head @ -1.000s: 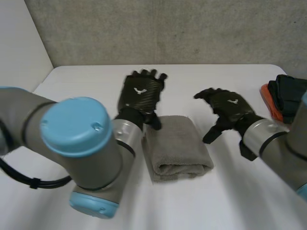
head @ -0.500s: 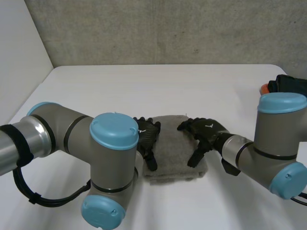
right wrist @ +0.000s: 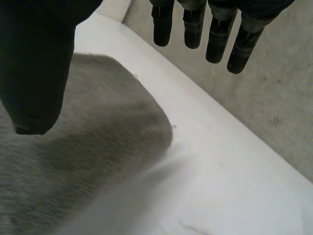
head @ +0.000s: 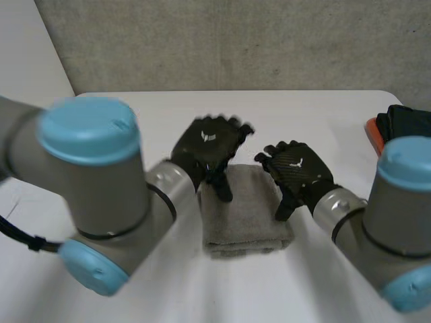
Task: Fold the laundry.
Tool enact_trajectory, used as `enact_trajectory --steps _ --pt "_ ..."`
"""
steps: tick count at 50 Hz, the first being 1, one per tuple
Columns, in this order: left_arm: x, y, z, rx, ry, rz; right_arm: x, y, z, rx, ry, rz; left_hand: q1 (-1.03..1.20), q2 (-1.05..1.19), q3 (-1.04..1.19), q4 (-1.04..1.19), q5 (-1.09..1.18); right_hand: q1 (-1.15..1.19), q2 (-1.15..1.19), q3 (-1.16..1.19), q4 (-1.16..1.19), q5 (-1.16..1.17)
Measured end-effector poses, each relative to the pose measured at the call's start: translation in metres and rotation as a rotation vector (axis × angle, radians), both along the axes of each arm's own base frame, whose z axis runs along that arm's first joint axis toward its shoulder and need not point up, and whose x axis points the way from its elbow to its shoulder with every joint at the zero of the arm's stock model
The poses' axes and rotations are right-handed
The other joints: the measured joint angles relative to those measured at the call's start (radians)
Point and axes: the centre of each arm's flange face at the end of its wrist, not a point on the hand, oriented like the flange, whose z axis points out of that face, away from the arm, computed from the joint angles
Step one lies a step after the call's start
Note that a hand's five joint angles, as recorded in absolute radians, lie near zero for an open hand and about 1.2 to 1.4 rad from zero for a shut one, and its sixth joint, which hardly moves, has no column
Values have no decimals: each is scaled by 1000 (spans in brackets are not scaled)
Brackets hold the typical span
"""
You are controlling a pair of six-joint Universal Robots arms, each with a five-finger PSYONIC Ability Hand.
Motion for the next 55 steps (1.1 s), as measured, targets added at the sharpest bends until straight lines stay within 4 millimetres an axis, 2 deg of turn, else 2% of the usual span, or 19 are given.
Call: enact_trajectory --steps 1,2,5,10,13,19,26,46,52,54,55 --pt "1 1 14 -16 26 -34 0 3 0 -6 -3 4 0 0 0 0 0 0 0 0 0 0" --pt "2 2 24 -26 42 -62 2 17 -3 -22 -15 25 0 0 0 0 0 0 0 0 0 0" --pt "7 4 43 -38 69 -123 3 36 -12 -22 -20 56 0 0 0 0 0 0 0 0 0 0" --pt "15 2 61 -33 81 -166 6 60 -37 7 -4 90 0 0 0 0 0 0 0 0 0 0" --pt "18 0 65 -27 80 -170 8 65 -53 16 11 85 0 0 0 0 0 0 0 0 0 0" --pt "19 0 64 -17 75 -167 14 58 -71 -11 26 43 0 0 0 0 0 0 0 0 0 0" --pt "18 1 61 -8 71 -164 22 48 -82 -28 32 30 0 0 0 0 0 0 0 0 0 0" --pt "18 1 60 -5 70 -162 43 23 -83 -130 -5 51 0 0 0 0 0 3 3 16 2 23" --pt "18 1 58 0 69 -161 52 10 -86 -145 -12 52 0 0 0 0 0 108 110 131 101 92" --pt "18 1 58 1 69 -161 56 4 -87 -150 -17 50 0 0 0 0 0 308 354 358 331 283" --pt "18 1 58 2 69 -160 57 2 -87 -153 -19 49 0 0 0 0 0 308 354 358 331 283"
